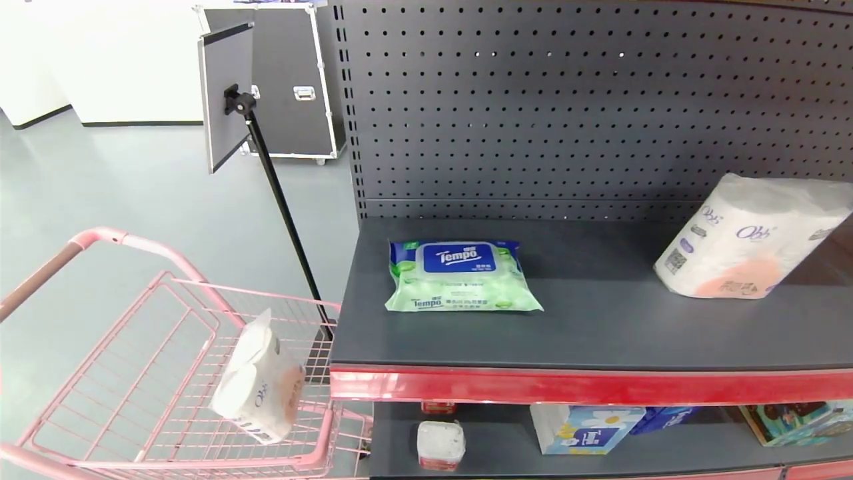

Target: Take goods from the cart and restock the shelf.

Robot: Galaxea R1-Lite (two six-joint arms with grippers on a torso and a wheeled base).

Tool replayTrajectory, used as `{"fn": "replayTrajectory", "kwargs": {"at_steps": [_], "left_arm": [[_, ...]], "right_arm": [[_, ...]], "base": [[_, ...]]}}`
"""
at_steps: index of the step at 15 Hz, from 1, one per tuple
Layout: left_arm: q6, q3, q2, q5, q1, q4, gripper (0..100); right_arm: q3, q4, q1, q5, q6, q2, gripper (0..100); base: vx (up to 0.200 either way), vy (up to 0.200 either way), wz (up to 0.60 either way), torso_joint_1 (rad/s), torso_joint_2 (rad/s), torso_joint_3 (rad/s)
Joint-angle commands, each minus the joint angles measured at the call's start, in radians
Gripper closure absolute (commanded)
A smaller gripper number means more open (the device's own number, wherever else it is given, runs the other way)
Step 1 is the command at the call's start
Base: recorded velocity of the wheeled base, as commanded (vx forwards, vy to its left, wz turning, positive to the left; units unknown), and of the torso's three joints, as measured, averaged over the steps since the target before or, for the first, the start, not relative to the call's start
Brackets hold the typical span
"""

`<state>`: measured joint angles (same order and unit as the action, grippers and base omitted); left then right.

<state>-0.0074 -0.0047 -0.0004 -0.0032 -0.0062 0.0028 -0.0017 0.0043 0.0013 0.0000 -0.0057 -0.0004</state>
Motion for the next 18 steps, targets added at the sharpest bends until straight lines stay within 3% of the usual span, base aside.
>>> {"fn": "replayTrajectory", "kwargs": {"at_steps": [1,12,18], "left_arm": [[0.000,0.000,0.000,0.000,0.000,0.000,0],[0.000,0.000,0.000,0.000,0.000,0.000,0],[0.000,0.000,0.000,0.000,0.000,0.000,0]], "right_arm": [[0.000,0.000,0.000,0.000,0.000,0.000,0],[0.000,0.000,0.000,0.000,0.000,0.000,0],[0.000,0.000,0.000,0.000,0.001,0.000,0]], "base": [[0.000,0.200,0.00,0.002,0.01,0.007],[0.000,0.200,0.00,0.003,0.00,0.001],[0.000,0.000,0.00,-0.033,0.08,0.045]]}}
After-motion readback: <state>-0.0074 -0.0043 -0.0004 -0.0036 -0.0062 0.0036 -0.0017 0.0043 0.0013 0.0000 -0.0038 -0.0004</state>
